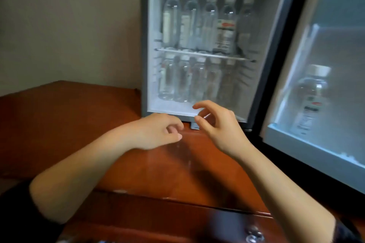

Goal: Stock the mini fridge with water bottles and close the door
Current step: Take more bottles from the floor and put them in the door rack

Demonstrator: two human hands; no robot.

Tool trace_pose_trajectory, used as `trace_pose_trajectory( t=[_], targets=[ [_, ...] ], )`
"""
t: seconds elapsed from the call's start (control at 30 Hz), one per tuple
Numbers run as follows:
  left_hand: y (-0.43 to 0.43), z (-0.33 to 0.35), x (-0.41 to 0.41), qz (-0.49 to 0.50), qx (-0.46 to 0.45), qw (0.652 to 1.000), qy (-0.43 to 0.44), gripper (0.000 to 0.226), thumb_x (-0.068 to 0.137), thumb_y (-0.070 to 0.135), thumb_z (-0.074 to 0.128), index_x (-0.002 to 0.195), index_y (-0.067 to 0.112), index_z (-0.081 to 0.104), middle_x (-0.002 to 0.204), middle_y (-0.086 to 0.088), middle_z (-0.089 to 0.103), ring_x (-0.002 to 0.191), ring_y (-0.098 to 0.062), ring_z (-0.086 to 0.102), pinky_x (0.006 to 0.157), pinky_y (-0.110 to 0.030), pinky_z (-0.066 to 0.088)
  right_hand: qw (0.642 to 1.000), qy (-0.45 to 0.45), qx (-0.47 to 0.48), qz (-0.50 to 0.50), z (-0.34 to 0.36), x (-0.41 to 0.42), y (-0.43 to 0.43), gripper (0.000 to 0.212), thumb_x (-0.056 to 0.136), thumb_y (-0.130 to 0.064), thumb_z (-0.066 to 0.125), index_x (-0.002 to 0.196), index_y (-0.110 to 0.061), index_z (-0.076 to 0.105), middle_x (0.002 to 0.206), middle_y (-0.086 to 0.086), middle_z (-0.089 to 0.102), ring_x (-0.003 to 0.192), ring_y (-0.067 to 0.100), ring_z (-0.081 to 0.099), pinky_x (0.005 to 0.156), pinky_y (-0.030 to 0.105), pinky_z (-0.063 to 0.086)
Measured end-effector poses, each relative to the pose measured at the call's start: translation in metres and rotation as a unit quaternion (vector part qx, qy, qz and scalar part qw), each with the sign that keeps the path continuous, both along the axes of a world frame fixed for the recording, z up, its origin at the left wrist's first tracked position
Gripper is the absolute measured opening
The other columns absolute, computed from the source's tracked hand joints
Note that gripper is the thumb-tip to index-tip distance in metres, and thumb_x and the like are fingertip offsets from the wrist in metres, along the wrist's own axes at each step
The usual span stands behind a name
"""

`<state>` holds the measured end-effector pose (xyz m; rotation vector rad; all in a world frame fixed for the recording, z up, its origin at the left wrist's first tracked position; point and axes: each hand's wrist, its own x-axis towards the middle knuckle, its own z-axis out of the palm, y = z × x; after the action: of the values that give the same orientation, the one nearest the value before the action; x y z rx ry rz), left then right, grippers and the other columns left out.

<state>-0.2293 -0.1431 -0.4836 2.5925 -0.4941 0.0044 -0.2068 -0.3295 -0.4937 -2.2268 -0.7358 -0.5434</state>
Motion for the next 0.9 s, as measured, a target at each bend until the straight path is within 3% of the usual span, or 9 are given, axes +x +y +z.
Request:
trace_pose_trajectory(
  t=[0.1,0.23,0.33,0.43,0.57,0.73,0.9],
  targets=[
    [0.051,-0.006,-0.024,0.072,-0.016,0.997,0.010,0.027,0.090,0.032,0.054,0.115,0.026,0.060,0.091,0.013,0.062,0.074,0.002,0.056,0.076,-0.014,0.043,0.998,0.021,-0.039,0.054,-0.011,0.001,0.046,0.016,0.089,-0.022,0.060,0.104,-0.024,0.062,0.073,-0.016,0.058,0.065,0.002,0.057,0.073,0.030,0.047],
    [0.117,-0.018,-0.063,0.165,-0.018,0.985,0.053,0.024,0.091,0.036,0.052,0.114,0.031,0.058,0.083,0.019,0.057,0.073,0.002,0.053,0.068,-0.016,0.039,0.987,0.031,-0.084,0.137,-0.025,-0.002,0.114,0.011,0.088,-0.022,0.062,0.099,-0.022,0.063,0.074,-0.015,0.057,0.064,-0.001,0.051,0.075,0.030,0.047],
    [0.166,-0.028,-0.097,0.215,0.003,0.973,0.089,0.031,0.090,0.042,0.051,0.119,0.031,0.055,0.104,0.014,0.061,0.098,-0.005,0.057,0.086,-0.024,0.046,0.970,0.038,-0.115,0.209,-0.035,-0.013,0.170,0.007,0.089,-0.023,0.060,0.092,-0.030,0.059,0.076,-0.012,0.059,0.066,0.002,0.051,0.072,0.030,0.045],
    [0.211,-0.041,-0.135,0.268,0.017,0.955,0.127,0.038,0.091,0.046,0.049,0.125,0.029,0.052,0.119,0.009,0.057,0.110,-0.009,0.054,0.098,-0.030,0.044,0.948,0.053,-0.149,0.276,-0.045,-0.034,0.224,0.012,0.091,-0.023,0.057,0.092,-0.034,0.055,0.078,-0.010,0.060,0.068,0.004,0.053,0.069,0.026,0.045],
    [0.260,-0.065,-0.192,0.342,-0.009,0.927,0.153,0.040,0.091,0.046,0.049,0.127,0.029,0.051,0.120,0.009,0.056,0.113,-0.010,0.053,0.097,-0.027,0.044,0.911,0.074,-0.195,0.356,-0.062,-0.067,0.294,0.010,0.092,-0.024,0.056,0.096,-0.033,0.057,0.081,-0.013,0.059,0.072,0.006,0.055,0.070,0.027,0.047],
    [0.308,-0.110,-0.266,0.435,-0.056,0.884,0.162,0.035,0.093,0.029,0.052,0.125,0.012,0.054,0.111,0.003,0.057,0.100,-0.009,0.054,0.074,-0.004,0.039,0.859,0.131,-0.233,0.437,-0.101,-0.117,0.376,0.015,0.091,-0.025,0.057,0.104,-0.023,0.062,0.088,-0.009,0.062,0.084,0.013,0.059,0.080,0.036,0.050],
    [0.348,-0.175,-0.336,0.530,-0.101,0.815,0.209,0.039,0.093,0.031,0.052,0.127,0.010,0.053,0.112,-0.003,0.059,0.100,-0.012,0.053,0.080,-0.016,0.037,0.802,0.196,-0.284,0.489,-0.160,-0.170,0.442,0.020,0.090,-0.022,0.058,0.109,-0.016,0.063,0.100,-0.002,0.065,0.092,0.016,0.061,0.082,0.028,0.047]
  ],
)
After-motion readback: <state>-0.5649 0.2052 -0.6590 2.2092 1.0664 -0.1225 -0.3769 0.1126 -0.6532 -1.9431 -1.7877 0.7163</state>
